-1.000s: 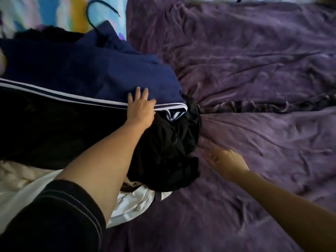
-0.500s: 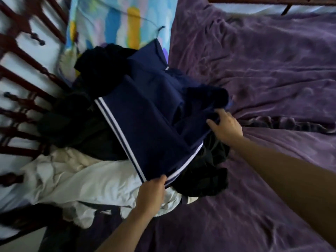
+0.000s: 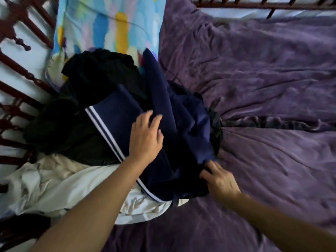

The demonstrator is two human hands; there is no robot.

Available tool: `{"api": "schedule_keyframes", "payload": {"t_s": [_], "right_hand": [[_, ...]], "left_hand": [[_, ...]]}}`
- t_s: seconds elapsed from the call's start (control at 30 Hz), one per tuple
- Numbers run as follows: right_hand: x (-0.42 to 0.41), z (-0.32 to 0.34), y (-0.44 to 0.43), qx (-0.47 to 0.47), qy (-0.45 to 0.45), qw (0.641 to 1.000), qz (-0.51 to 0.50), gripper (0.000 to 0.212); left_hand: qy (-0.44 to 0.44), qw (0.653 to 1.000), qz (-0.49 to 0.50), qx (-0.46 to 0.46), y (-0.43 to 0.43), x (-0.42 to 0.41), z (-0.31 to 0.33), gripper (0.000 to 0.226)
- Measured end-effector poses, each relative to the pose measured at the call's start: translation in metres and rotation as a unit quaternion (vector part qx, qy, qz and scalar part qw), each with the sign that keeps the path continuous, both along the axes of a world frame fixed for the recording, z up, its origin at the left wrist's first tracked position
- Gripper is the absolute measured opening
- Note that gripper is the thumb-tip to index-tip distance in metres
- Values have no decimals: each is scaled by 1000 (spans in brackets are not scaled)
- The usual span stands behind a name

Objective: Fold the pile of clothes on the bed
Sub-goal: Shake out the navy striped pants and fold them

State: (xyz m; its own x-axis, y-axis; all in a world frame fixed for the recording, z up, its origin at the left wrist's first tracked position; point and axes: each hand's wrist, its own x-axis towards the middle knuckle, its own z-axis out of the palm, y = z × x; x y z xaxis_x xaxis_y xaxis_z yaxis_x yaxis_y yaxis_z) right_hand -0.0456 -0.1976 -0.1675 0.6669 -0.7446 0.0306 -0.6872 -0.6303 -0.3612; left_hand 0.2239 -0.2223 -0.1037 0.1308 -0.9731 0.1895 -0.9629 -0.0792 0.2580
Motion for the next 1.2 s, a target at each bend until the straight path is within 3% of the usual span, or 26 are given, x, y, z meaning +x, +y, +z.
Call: {"api": "schedule_keyframes", "payload": {"t_s": [0.1,0.17,0.27,0.3,0.37,0.53,0.57,0.63,0.7,0.73,0.8,0.9,0.97,1.03,1.1,1.17,1.2], "right_hand": [[-56,-16,49,17,47,998,42,16],[-87,-25,78,60,94,993,47,15],[-121,-35,100,148,166,975,13,44],[-127,-34,95,156,169,973,-13,46],[-131,-29,66,141,137,977,-85,36],[-83,-24,-66,67,38,957,-281,2],[-67,-31,-93,71,31,952,-297,13],[-31,-44,-139,154,17,937,-312,49],[1,-54,-168,281,9,909,-309,84],[11,-60,-172,320,11,897,-304,90],[17,-64,-163,337,4,887,-315,77],[-12,-50,-121,297,-83,895,-322,53],[-41,-33,-85,275,-140,907,-288,45],[-69,-12,-55,254,-180,914,-261,45],[-94,7,-37,231,-218,916,-245,48],[-115,26,-30,224,-264,906,-244,49],[-124,35,-28,215,-288,900,-247,47]], "left_hand": [[-101,982,-119,105,-52,-31,-12,84],[-168,940,-207,213,-66,-61,-32,93],[-223,862,-282,357,-49,-94,-66,67],[-220,854,-274,382,-39,-96,-74,55],[-181,882,-233,367,-21,-94,-83,38],[-125,964,-138,192,24,-80,-70,14],[-119,969,-113,183,40,-73,-69,14],[-130,960,-76,237,73,-58,-69,13],[-136,922,-35,362,93,-47,-66,18],[-125,902,-3,412,97,-43,-66,21],[-82,902,48,422,92,-38,-68,23],[10,969,55,241,56,-50,-59,11],[63,987,21,143,23,-65,-55,40],[81,981,-29,176,-13,-79,-56,79],[55,955,-79,282,-44,-95,-60,92],[44,921,-141,361,-58,-118,-60,70],[87,910,-157,375,-59,-130,-59,52]]}}
